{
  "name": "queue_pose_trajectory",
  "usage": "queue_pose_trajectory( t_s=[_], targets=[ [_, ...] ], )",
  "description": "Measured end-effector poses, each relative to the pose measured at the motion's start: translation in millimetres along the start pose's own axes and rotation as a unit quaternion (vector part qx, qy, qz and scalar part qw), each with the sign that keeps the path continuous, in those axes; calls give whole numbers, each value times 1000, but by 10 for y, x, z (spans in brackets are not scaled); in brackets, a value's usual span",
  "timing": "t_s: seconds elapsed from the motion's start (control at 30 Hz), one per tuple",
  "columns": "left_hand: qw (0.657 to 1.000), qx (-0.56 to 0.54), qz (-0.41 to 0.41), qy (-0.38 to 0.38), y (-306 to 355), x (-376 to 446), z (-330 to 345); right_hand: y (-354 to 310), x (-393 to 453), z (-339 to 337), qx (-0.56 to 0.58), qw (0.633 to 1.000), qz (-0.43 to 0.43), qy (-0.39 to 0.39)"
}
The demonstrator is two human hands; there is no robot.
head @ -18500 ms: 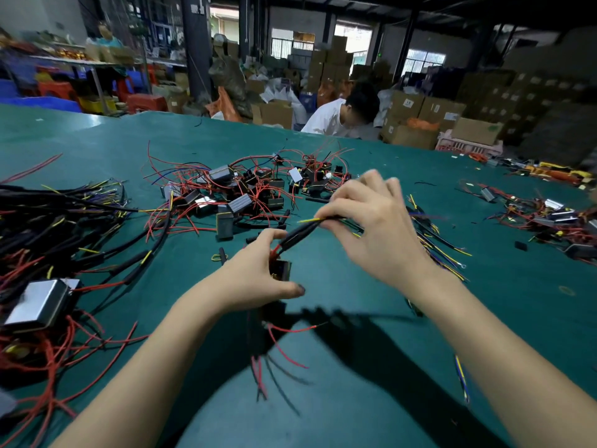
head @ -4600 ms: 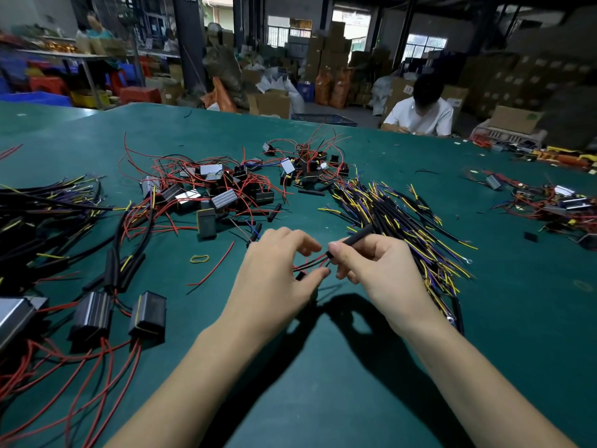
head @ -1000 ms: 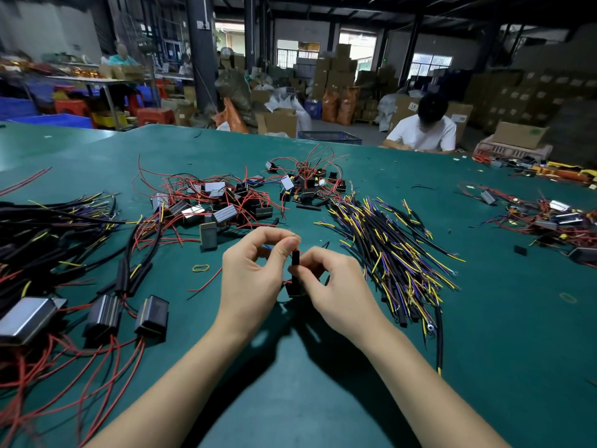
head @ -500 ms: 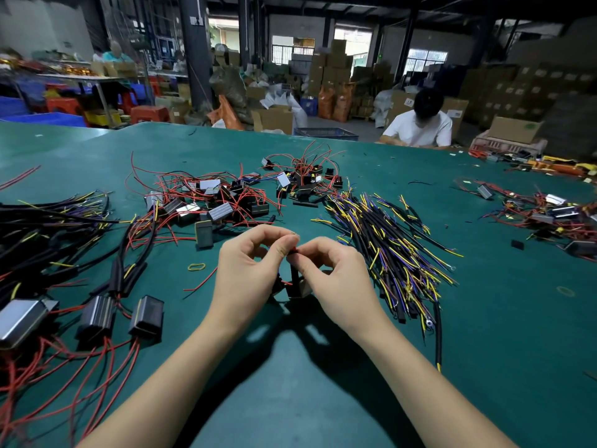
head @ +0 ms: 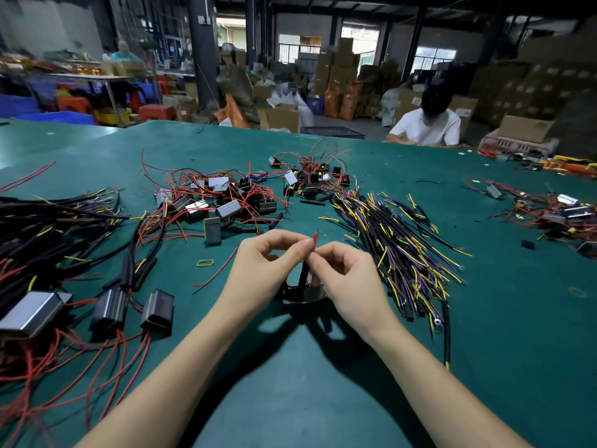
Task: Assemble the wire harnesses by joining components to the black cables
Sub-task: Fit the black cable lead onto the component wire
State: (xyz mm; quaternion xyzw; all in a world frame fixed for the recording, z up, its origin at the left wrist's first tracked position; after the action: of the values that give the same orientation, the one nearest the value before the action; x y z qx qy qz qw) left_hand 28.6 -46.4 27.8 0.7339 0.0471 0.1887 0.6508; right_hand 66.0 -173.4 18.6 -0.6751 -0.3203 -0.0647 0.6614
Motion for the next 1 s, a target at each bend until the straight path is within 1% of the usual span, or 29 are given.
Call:
queue_pose_trajectory(
  t_s=[0.1,0.17,0.27,0.33,0.43,0.47,0.53,0.7,0.77,0.87,0.93,1.0],
  targets=[
    [1000,-10,-1,-15,-27,-7,32,22,-13,19,3,1000,1,-9],
    [1000,-12,4,-22,-35,-11,52,11,-1,29,-8,1000,-4,-29],
    [999,-54,3,6,-54,-8,56,-24,54,-57,-1,999,6,-46],
    [994,-102,-22,36,-108,12,8,-12,98,-226,12,1000,20,-13],
    [989,-128,-39,68,-148,40,-75,48,132,-541,17,995,44,85],
    [987,-133,-38,76,-144,43,-94,67,134,-604,9,993,51,102],
    [985,-146,-35,88,-137,41,-116,100,134,-635,-17,993,59,106],
    [986,-139,-24,88,-100,41,-120,138,161,-509,-70,994,41,66],
    [989,-117,-10,87,-76,35,-123,169,177,-565,-99,991,46,80],
    [994,-64,12,90,-44,19,-129,211,189,-785,-205,970,54,119],
    [994,-58,18,90,-44,19,-126,217,198,-892,-282,950,55,119],
    [994,-63,15,86,-59,21,-106,246,217,-921,-332,935,62,109]
  ],
)
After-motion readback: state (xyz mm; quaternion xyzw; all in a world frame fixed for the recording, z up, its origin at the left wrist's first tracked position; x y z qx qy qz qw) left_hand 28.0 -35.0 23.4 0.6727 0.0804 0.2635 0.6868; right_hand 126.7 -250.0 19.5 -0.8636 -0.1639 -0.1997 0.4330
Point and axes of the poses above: each hand's wrist, its own x-axis towards the middle knuckle, its own z-axis out of the palm, y = z × x, the point moved 6 cm from there along x, towards the middle knuckle, and after that the axes turned 10 degrees about -z, right-handed, at the moved point
